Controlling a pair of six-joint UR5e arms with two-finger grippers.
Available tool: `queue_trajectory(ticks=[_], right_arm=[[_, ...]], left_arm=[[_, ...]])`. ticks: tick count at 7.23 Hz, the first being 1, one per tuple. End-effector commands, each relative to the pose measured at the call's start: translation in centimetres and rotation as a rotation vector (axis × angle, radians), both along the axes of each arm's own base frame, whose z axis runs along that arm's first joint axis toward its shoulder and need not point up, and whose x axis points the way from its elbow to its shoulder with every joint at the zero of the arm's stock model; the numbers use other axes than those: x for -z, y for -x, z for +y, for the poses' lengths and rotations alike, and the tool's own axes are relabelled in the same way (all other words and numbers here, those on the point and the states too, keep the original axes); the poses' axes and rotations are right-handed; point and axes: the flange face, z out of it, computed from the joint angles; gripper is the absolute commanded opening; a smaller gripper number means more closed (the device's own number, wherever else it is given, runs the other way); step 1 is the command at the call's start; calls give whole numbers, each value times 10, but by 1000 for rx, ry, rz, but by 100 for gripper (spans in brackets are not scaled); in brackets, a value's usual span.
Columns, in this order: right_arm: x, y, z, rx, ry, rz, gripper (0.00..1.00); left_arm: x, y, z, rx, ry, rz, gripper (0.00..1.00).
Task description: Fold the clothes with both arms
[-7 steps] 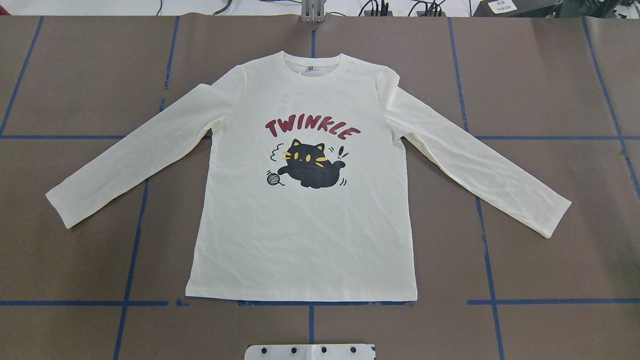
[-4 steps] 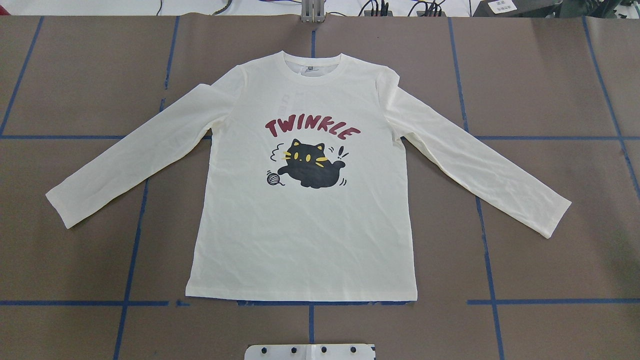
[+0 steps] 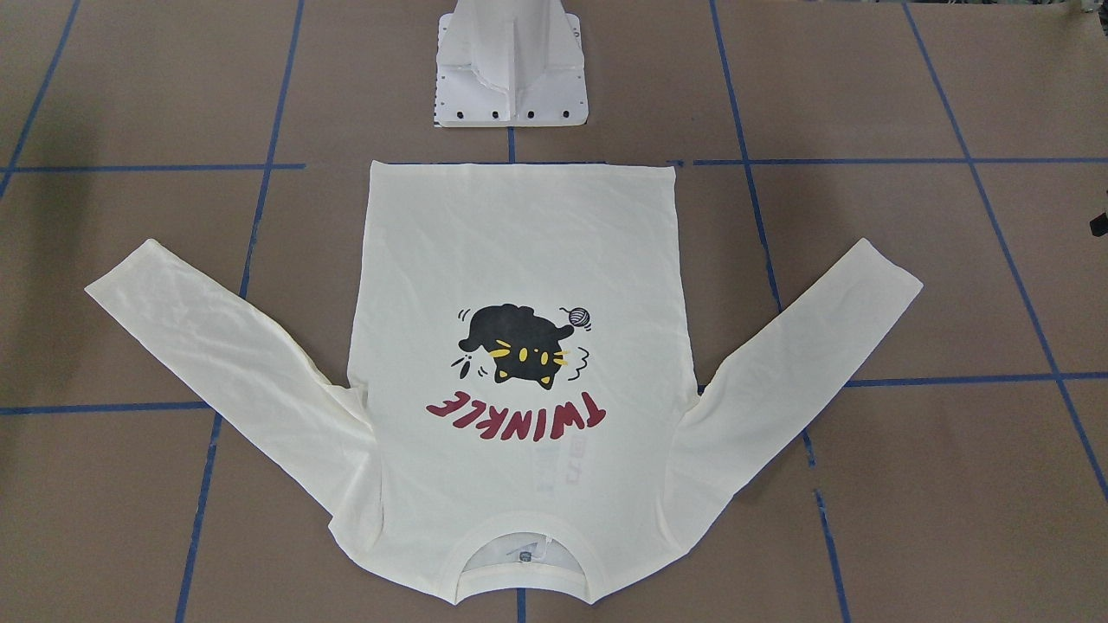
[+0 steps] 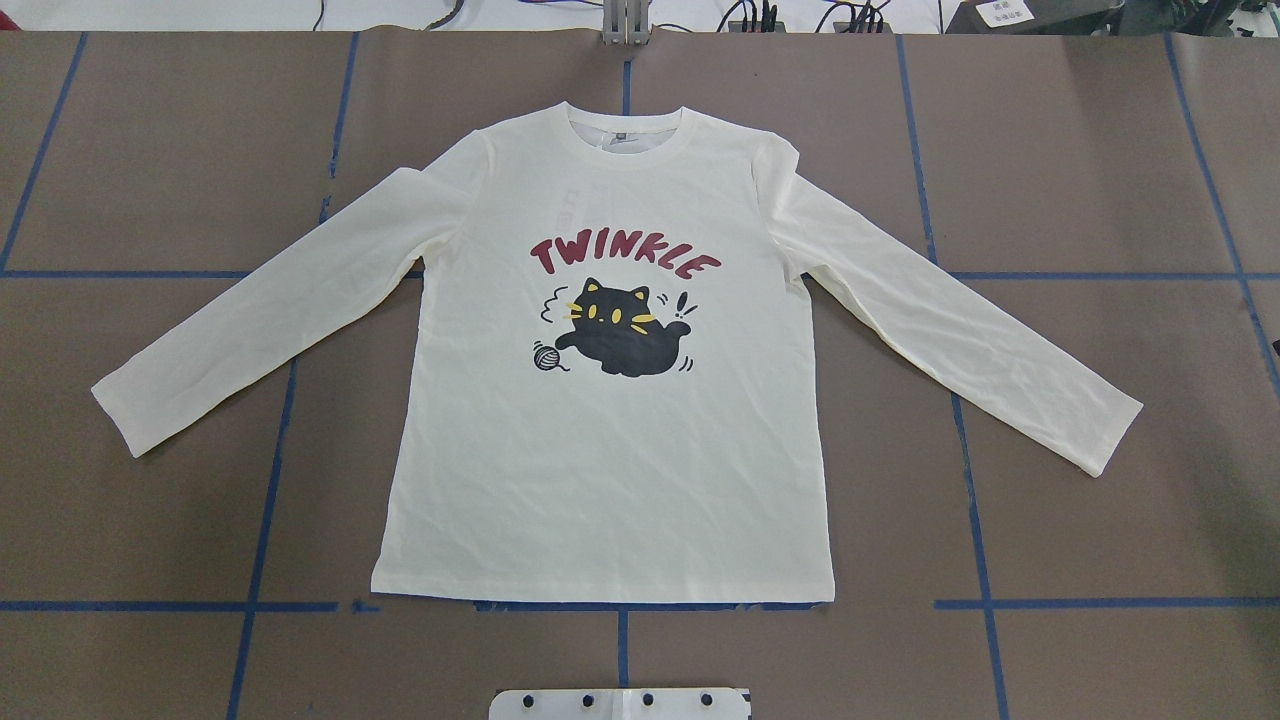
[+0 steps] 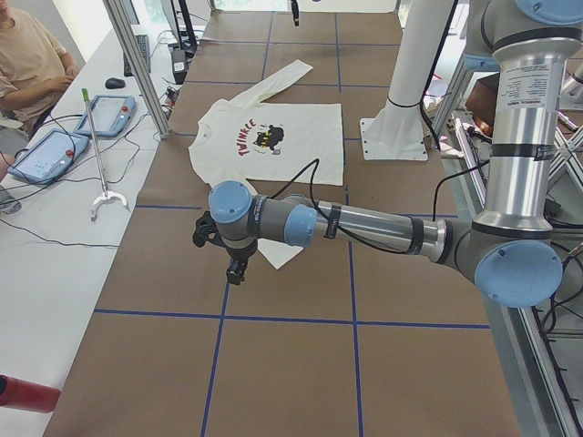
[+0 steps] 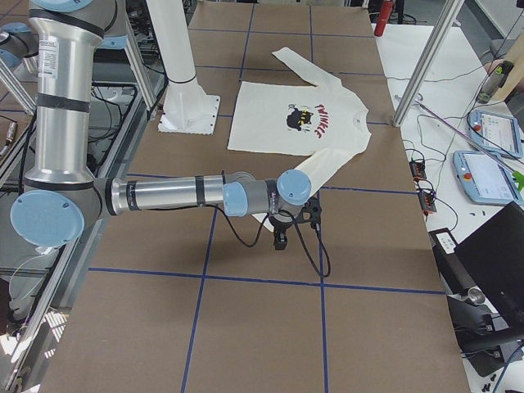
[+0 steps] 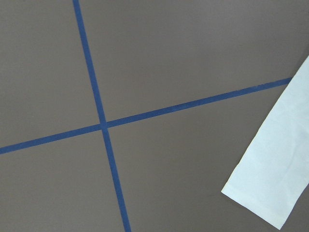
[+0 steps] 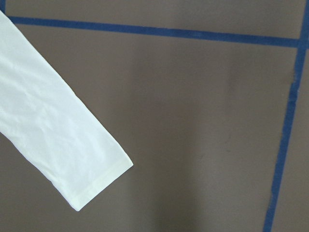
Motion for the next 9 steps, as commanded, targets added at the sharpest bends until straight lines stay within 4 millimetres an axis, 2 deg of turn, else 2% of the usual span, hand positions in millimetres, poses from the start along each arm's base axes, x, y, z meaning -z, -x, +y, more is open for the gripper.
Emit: queue_trajectory(ticks=[1,2,3,4,6,7,8,9], right_arm=[[-4,41,14,61,-73,25,100],[-8,67,20,97,-61,45,100],[-32,69,19,91,-17,66,100],[-33,82,14,57,51,78,99],[-19,106,-1,-28,135,83,98],[-26,123,0,-42,122,58,97],[-51,131,5,-43,97,34,96],[-62,137,7,-80,126,22,92]], left_arm=[[1,-1,0,-3,-2,6,100],[0,-1,0,-2,0,8,100],[2,-2,0,15,20,8,100],[2,-2,-1,18,19,9,100],[1,-2,0,19,22,9,100],[2,-2,0,19,20,9,100],[3,-2,-1,18,18,9,100],[3,-2,0,18,18,9,100]])
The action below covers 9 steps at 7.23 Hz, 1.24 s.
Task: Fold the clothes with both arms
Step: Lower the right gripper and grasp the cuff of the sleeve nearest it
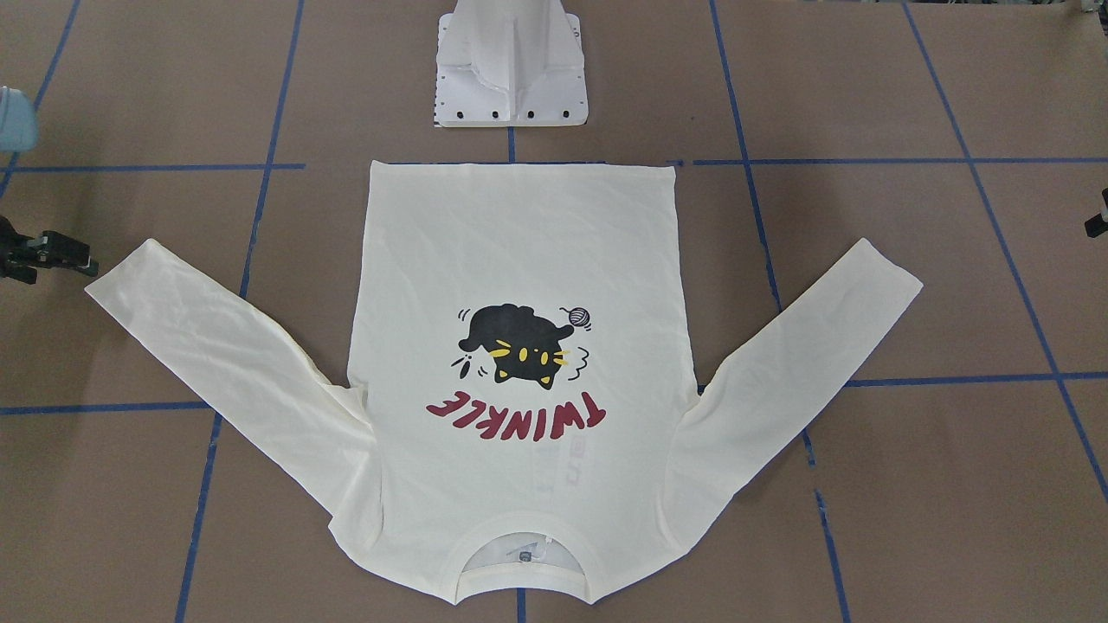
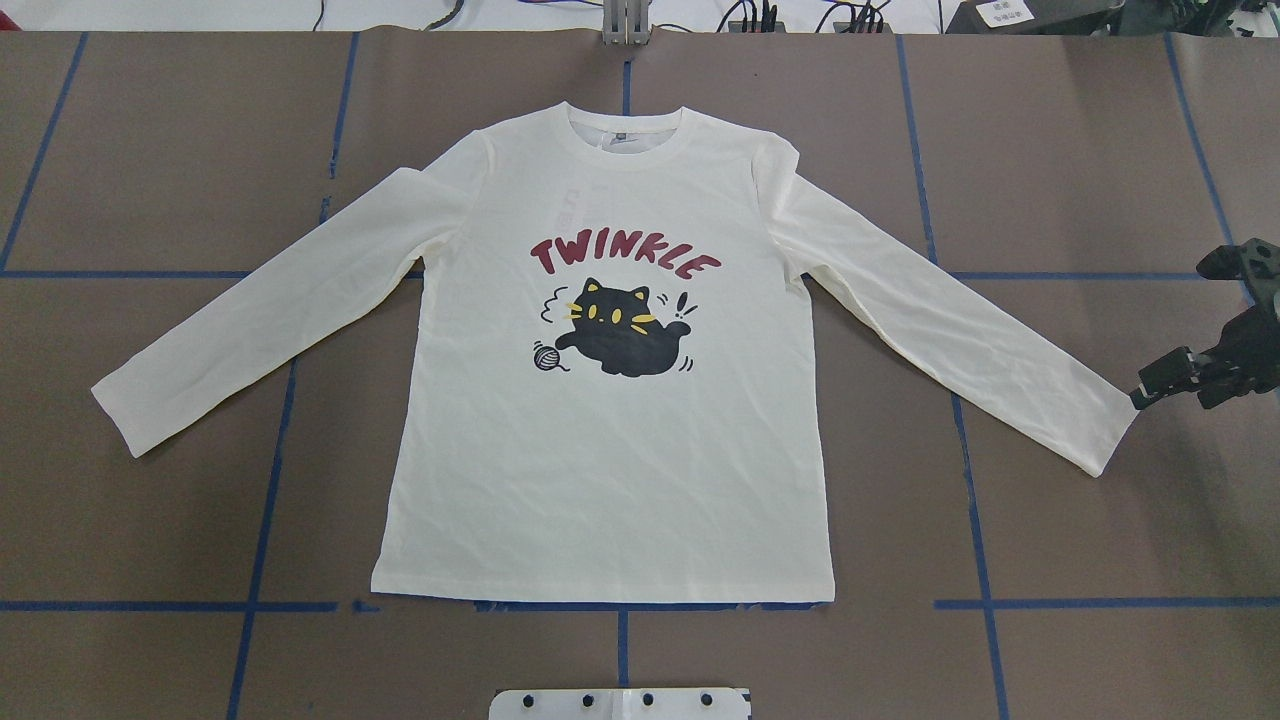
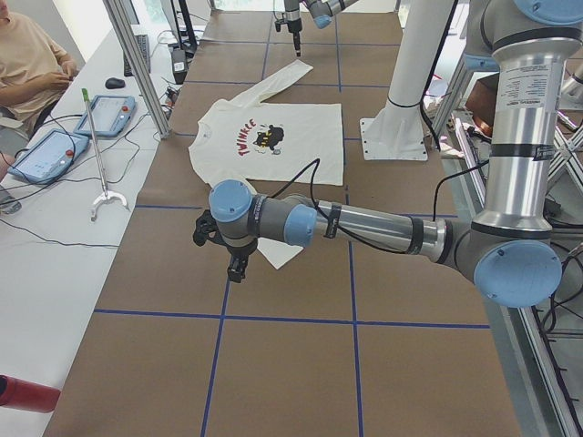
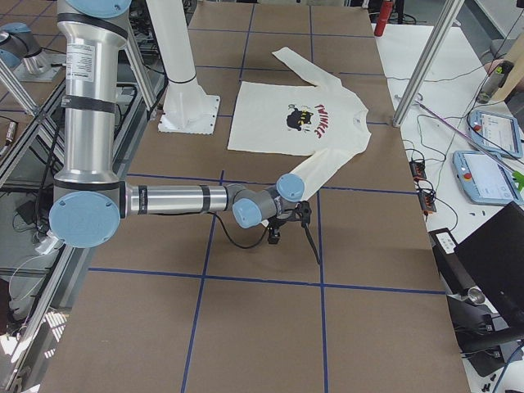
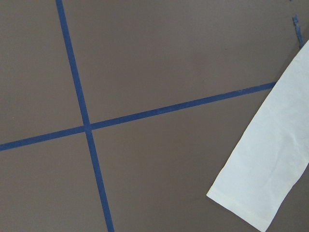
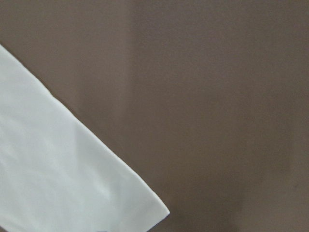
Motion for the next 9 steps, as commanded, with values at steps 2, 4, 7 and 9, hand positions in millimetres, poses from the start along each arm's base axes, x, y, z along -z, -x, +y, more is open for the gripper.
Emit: queue_trajectory(ticks=[2,4,7,9], right_arm=[[2,34,-4,-111,115,-19,58],[7,35,-5,-113,101,-20,0],[23,28,5,-107,76,-41,0],[25,25,8,-109,75,-45,0]], left_arm=[[0,0,0,0,-1,0,100],[0,0,0,-1,-1,0,100],[-2,0,0,-1,2,0,100],[-2,0,0,-1,2,0,100]])
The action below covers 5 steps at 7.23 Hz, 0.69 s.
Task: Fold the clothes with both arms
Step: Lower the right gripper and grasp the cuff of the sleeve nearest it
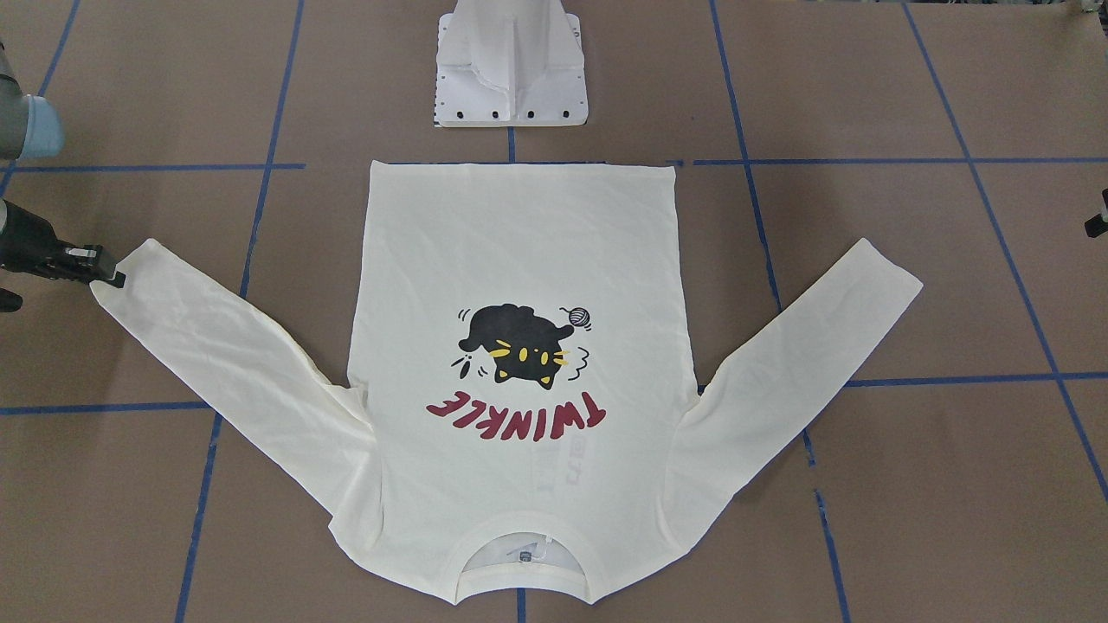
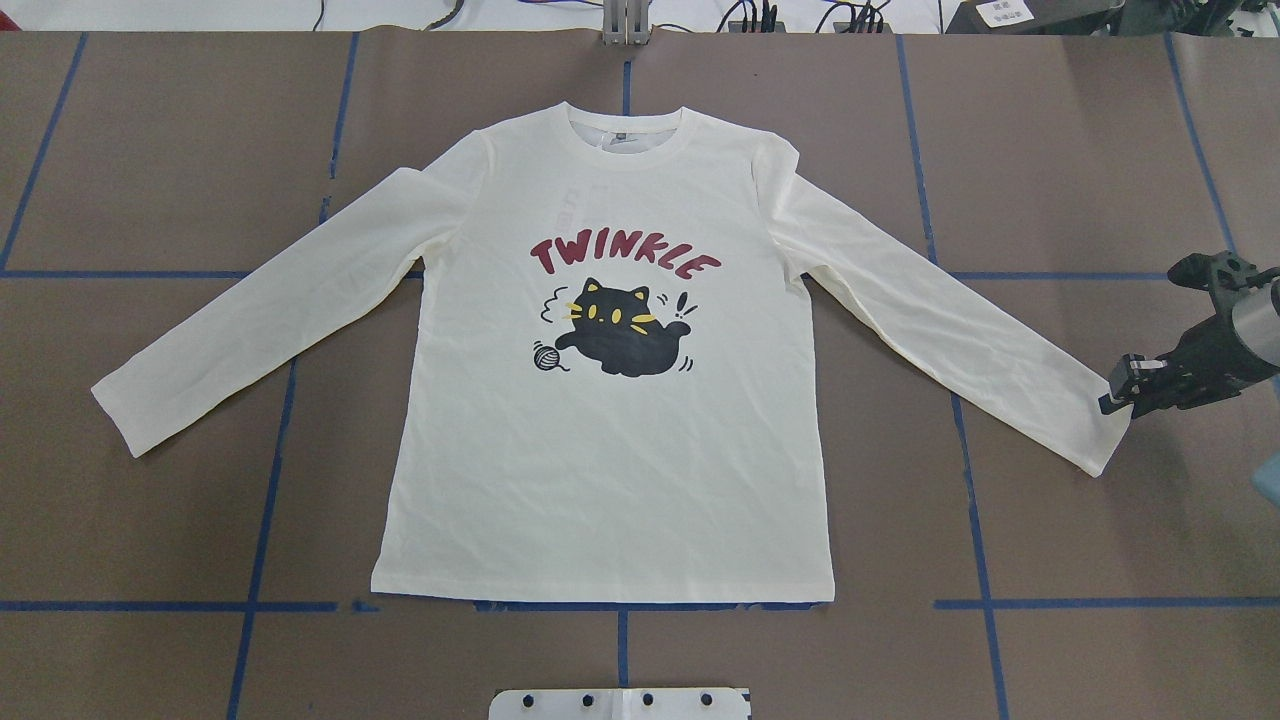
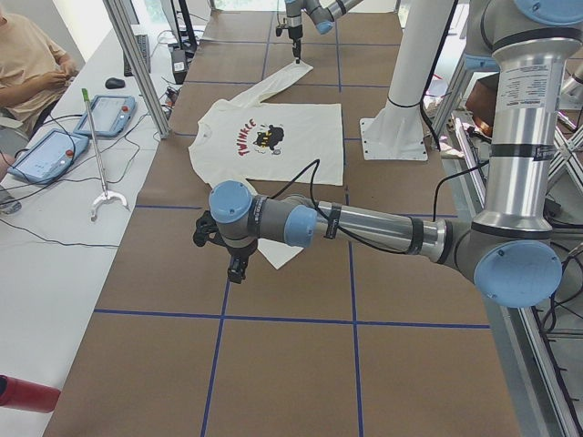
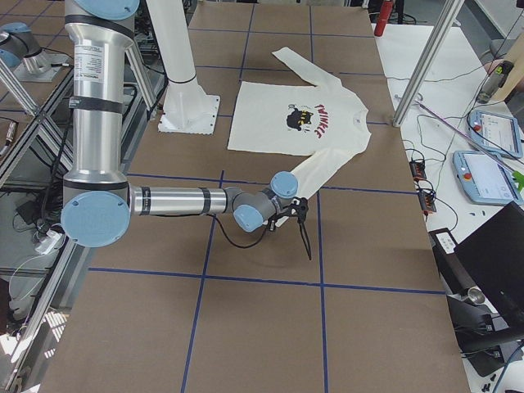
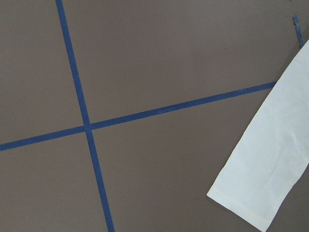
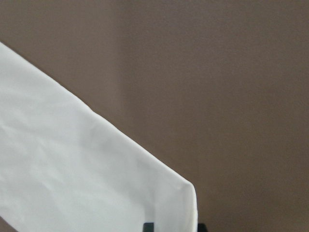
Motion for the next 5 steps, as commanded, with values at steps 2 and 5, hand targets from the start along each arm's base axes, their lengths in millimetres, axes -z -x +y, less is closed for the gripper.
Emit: queue_trajectory(ticks=[2,5], right_arm=[[39,-1,3,-9,-37,-37,0],[178,77,-31,-118,66,-167,0]], left_arm=[[1,0,0,1,0,2,100],[13,-2,-3,-5,-41,38,100]])
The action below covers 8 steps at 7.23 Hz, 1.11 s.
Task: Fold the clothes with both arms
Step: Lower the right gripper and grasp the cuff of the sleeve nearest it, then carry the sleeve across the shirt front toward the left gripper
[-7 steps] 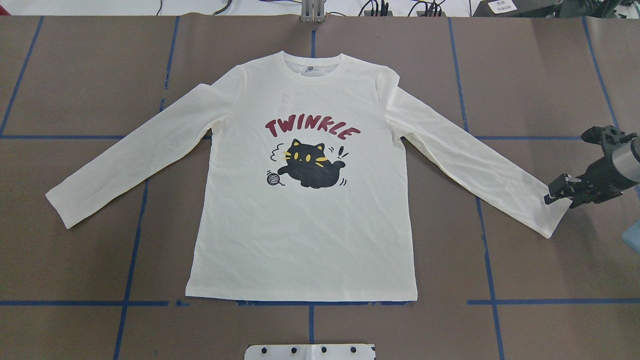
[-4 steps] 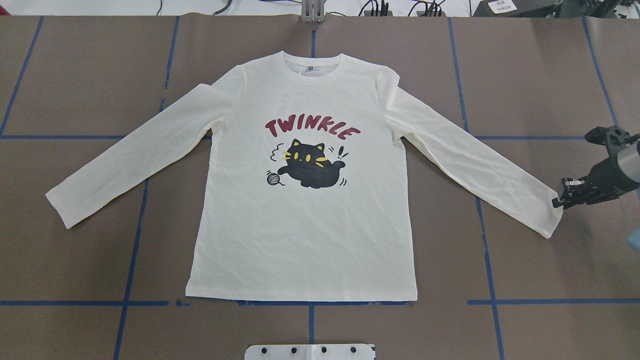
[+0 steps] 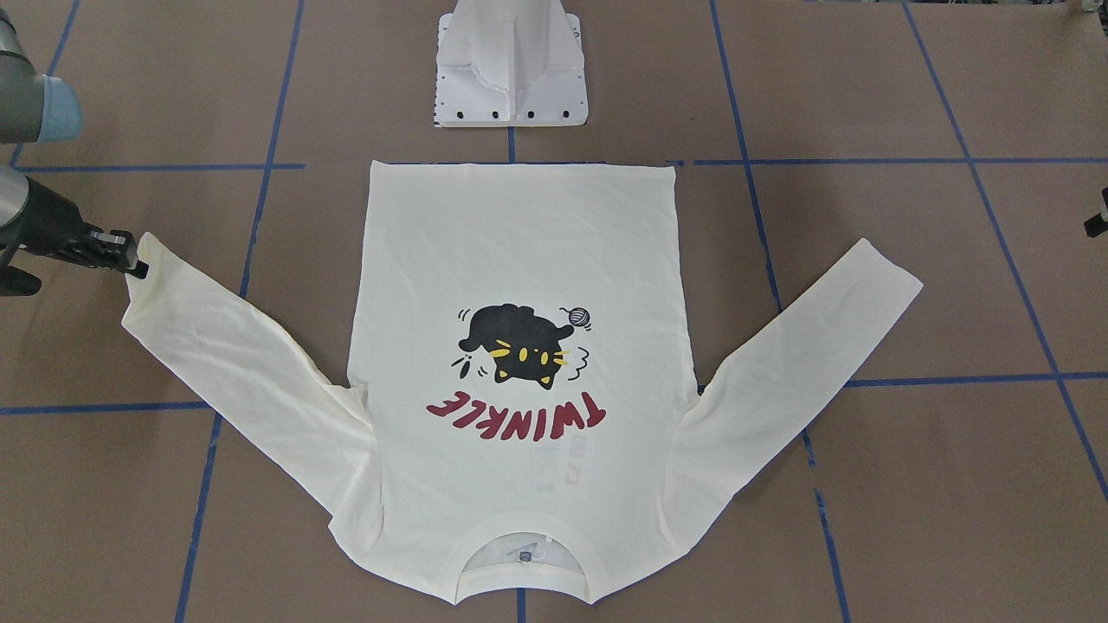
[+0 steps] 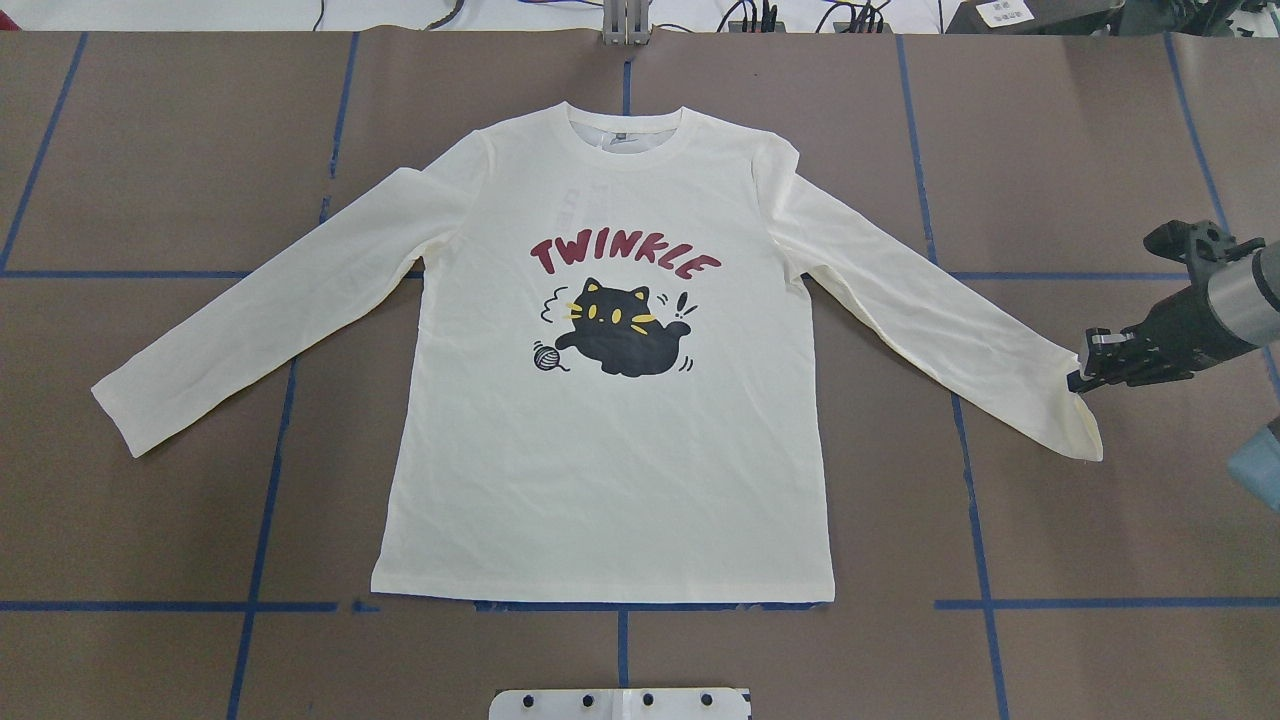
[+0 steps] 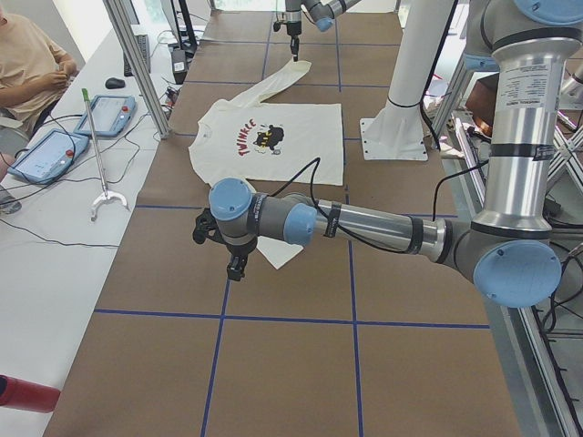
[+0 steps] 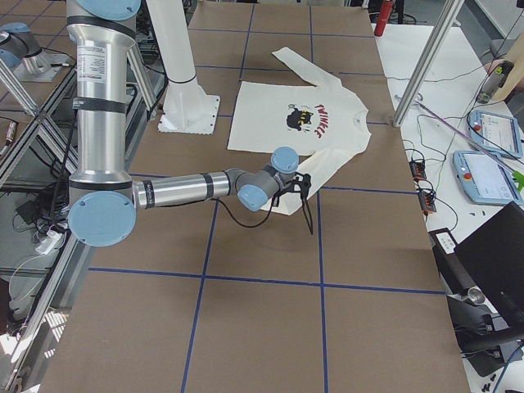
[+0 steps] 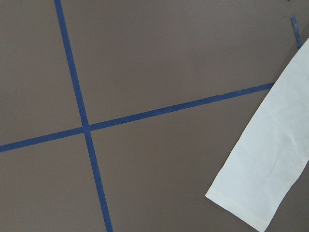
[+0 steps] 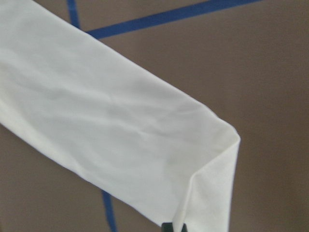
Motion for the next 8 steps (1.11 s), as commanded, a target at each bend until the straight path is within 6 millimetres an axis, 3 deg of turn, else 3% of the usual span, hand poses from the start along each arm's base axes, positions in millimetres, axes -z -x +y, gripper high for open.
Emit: queue_trajectory(ticks=[1,3,4,5,6,7,8], right_arm=[[133,88,-39,-72,88,-113,0],[298,164,-104,-148,130,-70,0],[357,204,-123,-172,107,-71,0],[408,266,-131,-169,76,-52,0],[450,327,-124,-176,33,-23,0],[463,381,-100,-199,-48,-42,0],[461,412,-81,-227,-104,-56,0]], left_arm=[[3,-2,-2,-6,-29,32,100],[6,-2,-3,-2,-30,33,100],[6,-2,-3,-2,-35,33,100],[7,-2,-4,-1,-35,34,100],[10,-3,-4,-2,-41,34,100],[10,-3,-5,-2,-47,35,100],[10,-3,-5,-3,-53,35,100]])
